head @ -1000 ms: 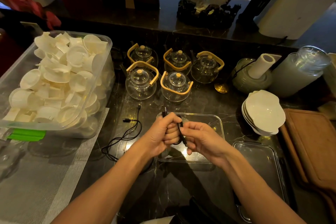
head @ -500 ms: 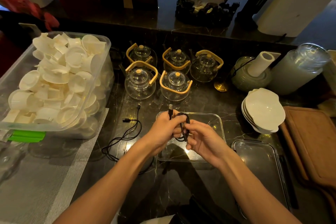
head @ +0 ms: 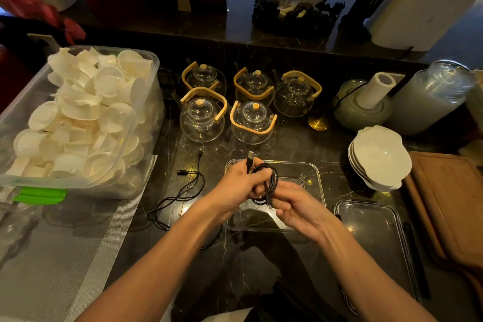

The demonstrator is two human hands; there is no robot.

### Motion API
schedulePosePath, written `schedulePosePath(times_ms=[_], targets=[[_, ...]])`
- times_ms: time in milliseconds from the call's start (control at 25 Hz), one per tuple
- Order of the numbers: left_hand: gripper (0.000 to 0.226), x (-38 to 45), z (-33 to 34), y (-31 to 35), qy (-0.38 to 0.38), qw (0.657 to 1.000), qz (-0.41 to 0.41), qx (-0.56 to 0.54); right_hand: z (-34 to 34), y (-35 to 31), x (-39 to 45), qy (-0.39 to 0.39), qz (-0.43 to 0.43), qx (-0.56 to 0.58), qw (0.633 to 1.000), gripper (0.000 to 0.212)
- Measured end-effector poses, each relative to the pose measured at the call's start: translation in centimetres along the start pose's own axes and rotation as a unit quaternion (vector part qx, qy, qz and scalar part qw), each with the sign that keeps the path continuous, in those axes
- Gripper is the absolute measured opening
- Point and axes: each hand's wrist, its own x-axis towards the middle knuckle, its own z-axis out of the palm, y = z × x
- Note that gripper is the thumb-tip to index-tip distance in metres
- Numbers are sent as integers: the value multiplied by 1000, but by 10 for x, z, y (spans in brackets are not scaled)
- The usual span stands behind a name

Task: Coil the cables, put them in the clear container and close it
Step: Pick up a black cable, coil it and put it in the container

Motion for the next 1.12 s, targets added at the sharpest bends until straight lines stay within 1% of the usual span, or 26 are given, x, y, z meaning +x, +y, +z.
schedulePosePath(times_ms=[200, 360, 440, 520, 600, 680, 800, 920, 1000, 1080, 1120], targets=[[9, 0, 8, 5, -12, 1000, 1, 23, -2, -2, -2, -9, -2, -23, 1000, 22], [11, -2, 10, 8, -18, 1000, 1, 12, 1, -3, -2, -11, -21, -24, 999, 37], [11, -4, 10, 10, -26, 1000, 1, -3, 1, -8, -2, -6, -31, -45, 998, 32], [11, -4, 10, 11, -15, 1000, 2, 0, 3, -13, -3, 0, -39, -81, 996, 21], [11, -5, 11, 13, -8, 1000, 1, -2, 6, -16, -3, -2, -48, -102, 994, 16], [13, -6, 12, 17, -30, 999, -4, -24, 8, -19, -6, -17, -55, -102, 993, 15], [16, -8, 11, 20, -67, 997, -7, -45, 9, -21, -10, -30, -52, -112, 992, 21], [24, -9, 10, 16, -61, 997, -31, -43, 11, -23, -9, 0, -56, -166, 985, 14], [28, -9, 11, 13, -44, 998, -42, -35, 13, -20, -6, 30, -71, -193, 978, 19], [31, -6, 11, 11, -18, 995, -45, -87, 12, -15, -3, 58, -88, -209, 972, 31], [29, -4, 8, 11, -10, 990, -48, -133, 11, -12, -3, 70, -100, -216, 969, 28]])
